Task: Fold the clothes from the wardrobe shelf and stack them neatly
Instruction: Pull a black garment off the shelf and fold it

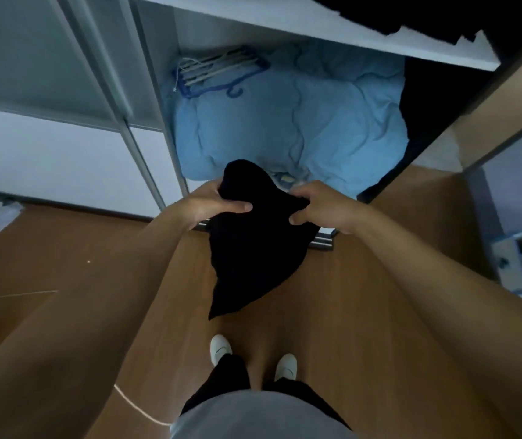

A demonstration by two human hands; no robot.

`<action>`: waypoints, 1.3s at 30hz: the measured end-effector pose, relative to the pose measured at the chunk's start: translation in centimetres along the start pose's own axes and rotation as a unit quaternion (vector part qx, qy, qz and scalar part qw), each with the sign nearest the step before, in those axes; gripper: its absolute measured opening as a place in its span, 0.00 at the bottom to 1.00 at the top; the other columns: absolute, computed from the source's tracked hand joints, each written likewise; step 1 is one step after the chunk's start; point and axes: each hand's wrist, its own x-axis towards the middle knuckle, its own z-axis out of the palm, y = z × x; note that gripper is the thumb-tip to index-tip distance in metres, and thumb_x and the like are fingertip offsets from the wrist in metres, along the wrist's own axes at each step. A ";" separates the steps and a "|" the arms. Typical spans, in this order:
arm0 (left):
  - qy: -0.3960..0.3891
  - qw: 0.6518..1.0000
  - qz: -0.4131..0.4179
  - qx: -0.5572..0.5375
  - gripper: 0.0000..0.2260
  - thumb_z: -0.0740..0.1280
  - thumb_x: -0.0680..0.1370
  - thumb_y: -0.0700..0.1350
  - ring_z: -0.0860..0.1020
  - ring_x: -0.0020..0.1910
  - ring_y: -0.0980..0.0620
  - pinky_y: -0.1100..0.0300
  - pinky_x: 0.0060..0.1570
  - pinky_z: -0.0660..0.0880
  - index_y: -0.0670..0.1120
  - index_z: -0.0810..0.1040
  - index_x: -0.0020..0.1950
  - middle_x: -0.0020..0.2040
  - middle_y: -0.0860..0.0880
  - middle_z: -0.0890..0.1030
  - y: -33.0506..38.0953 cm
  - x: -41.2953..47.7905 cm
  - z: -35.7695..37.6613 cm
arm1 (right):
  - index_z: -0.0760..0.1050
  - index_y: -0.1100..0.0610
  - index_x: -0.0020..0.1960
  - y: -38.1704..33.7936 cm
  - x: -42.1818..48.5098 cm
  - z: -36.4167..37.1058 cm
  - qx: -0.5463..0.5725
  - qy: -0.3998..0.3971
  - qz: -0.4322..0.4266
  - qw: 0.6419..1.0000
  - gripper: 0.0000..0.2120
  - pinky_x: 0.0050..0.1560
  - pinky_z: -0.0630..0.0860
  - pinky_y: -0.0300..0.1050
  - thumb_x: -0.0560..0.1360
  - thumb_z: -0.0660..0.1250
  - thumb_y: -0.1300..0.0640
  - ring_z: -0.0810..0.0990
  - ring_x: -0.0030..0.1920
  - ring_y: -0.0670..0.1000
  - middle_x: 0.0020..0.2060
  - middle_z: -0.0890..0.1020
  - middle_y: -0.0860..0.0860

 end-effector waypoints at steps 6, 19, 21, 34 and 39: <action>0.001 0.996 0.058 -0.068 0.12 0.80 0.71 0.47 0.84 0.46 0.62 0.73 0.41 0.76 0.57 0.81 0.50 0.46 0.60 0.86 3.1 -1.5 5.9 | 0.83 0.52 0.54 2.4 -5.5 -3.6 0.252 0.193 -0.011 0.948 0.16 0.44 0.77 0.32 0.71 0.73 0.68 0.83 0.44 0.42 0.46 0.86 0.45; 0.048 0.984 0.102 -0.138 0.18 0.80 0.69 0.48 0.84 0.53 0.54 0.65 0.46 0.80 0.52 0.81 0.57 0.53 0.54 0.86 6.4 -7.6 14.3 | 0.81 0.57 0.61 9.9 -14.0 -2.5 0.386 0.192 -0.045 0.901 0.17 0.56 0.81 0.42 0.74 0.76 0.53 0.86 0.53 0.48 0.52 0.87 0.50; 0.083 0.981 0.096 -0.148 0.19 0.79 0.69 0.54 0.84 0.54 0.55 0.65 0.47 0.80 0.53 0.80 0.57 0.52 0.55 0.86 5.9 -8.7 14.3 | 0.81 0.59 0.59 9.0 -14.4 -2.0 0.405 0.210 -0.060 0.888 0.16 0.55 0.82 0.44 0.74 0.75 0.55 0.86 0.52 0.50 0.52 0.87 0.53; 0.058 0.983 0.126 -0.117 0.12 0.74 0.73 0.55 0.84 0.55 0.53 0.59 0.53 0.80 0.54 0.83 0.54 0.54 0.52 0.86 10.0 -10.3 15.5 | 0.86 0.53 0.52 4.5 -18.2 -10.2 0.513 0.153 -0.144 0.832 0.08 0.53 0.81 0.47 0.75 0.73 0.52 0.85 0.54 0.53 0.52 0.86 0.53; 0.071 0.970 0.167 -0.162 0.09 0.72 0.77 0.54 0.86 0.50 0.51 0.62 0.41 0.81 0.51 0.85 0.52 0.50 0.49 0.87 15.3 -10.4 13.6 | 0.84 0.38 0.50 5.5 -17.4 -8.4 0.421 0.130 -0.132 0.888 0.09 0.51 0.81 0.38 0.71 0.77 0.46 0.85 0.54 0.45 0.51 0.86 0.43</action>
